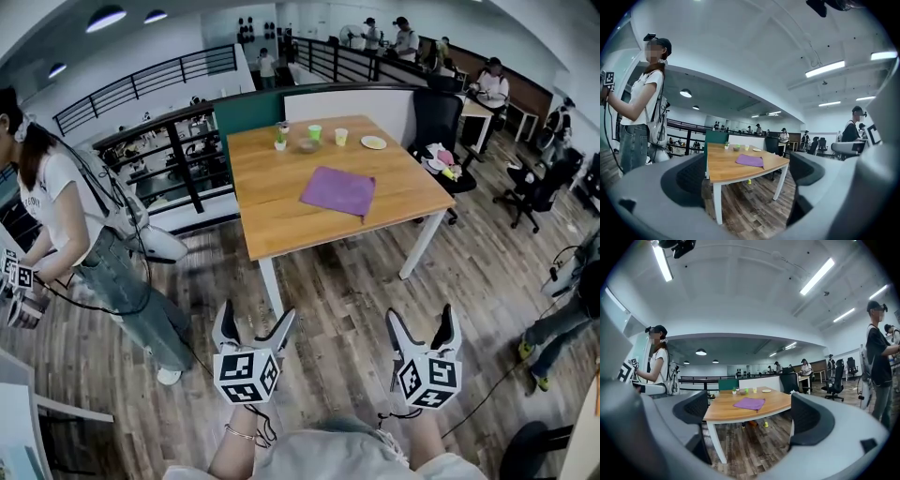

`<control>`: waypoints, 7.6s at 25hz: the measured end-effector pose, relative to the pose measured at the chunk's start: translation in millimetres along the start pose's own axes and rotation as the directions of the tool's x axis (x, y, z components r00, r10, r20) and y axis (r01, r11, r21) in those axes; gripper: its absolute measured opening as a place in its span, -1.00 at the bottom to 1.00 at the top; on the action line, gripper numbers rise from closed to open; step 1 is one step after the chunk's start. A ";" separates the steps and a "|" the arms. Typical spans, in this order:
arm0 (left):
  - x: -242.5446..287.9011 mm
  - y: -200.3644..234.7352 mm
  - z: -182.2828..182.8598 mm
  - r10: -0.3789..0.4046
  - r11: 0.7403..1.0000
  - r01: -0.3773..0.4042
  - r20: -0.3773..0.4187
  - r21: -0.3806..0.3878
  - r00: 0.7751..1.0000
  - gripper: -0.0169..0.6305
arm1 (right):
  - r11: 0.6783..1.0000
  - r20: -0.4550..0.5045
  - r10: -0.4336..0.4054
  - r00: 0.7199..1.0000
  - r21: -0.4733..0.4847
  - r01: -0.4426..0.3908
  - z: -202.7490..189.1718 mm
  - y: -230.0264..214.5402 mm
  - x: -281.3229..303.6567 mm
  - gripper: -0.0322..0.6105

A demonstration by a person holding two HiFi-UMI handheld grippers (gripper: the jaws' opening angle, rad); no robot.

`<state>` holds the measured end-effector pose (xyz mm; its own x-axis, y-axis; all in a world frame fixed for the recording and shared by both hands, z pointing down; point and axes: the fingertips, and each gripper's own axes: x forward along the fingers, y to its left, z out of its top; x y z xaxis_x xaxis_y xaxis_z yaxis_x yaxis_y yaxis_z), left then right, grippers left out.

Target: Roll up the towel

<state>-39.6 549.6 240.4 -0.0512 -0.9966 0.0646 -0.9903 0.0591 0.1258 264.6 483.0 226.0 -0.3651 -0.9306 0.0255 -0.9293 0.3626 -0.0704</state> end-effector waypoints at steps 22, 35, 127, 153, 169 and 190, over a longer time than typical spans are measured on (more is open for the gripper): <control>166.9 24.1 18.4 0.066 0.998 -0.066 -0.031 0.013 0.997 0.76 | 0.998 -0.033 0.041 0.999 0.047 -0.040 4.7 -38.5 181.5 0.75; 283.7 21.7 15.9 0.086 0.996 -0.087 -0.049 -0.010 0.995 0.76 | 0.997 -0.083 0.060 0.995 0.045 -0.056 -2.0 -80.8 295.2 0.69; 637.2 88.5 -182.4 -0.307 0.284 0.939 -0.909 0.194 0.281 -0.13 | 0.927 -0.731 0.273 0.625 0.028 -0.373 -212.4 -66.9 608.8 -0.29; 639.1 96.3 -221.1 -0.227 0.037 0.989 -0.962 0.145 0.149 -0.61 | 0.571 -0.927 0.271 0.261 -0.064 -0.819 -272.2 -51.8 579.6 -0.62; 641.5 105.2 -233.6 -0.229 0.014 0.997 -0.970 0.077 0.078 -0.75 | 0.565 -0.939 0.276 0.203 -0.012 -0.825 -282.3 -55.1 584.7 -0.82; 620.3 106.6 -226.6 -0.279 0.111 0.994 -0.959 0.016 0.047 -0.89 | 0.557 -0.937 0.320 0.143 0.064 -0.828 -277.0 -44.3 562.9 -0.87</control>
<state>-147.7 -49.3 518.3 0.3977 -0.0078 0.9175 -0.1631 -0.9846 0.0623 84.7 -43.2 519.8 -0.4022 0.0292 0.9151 -0.2114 0.9695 -0.1238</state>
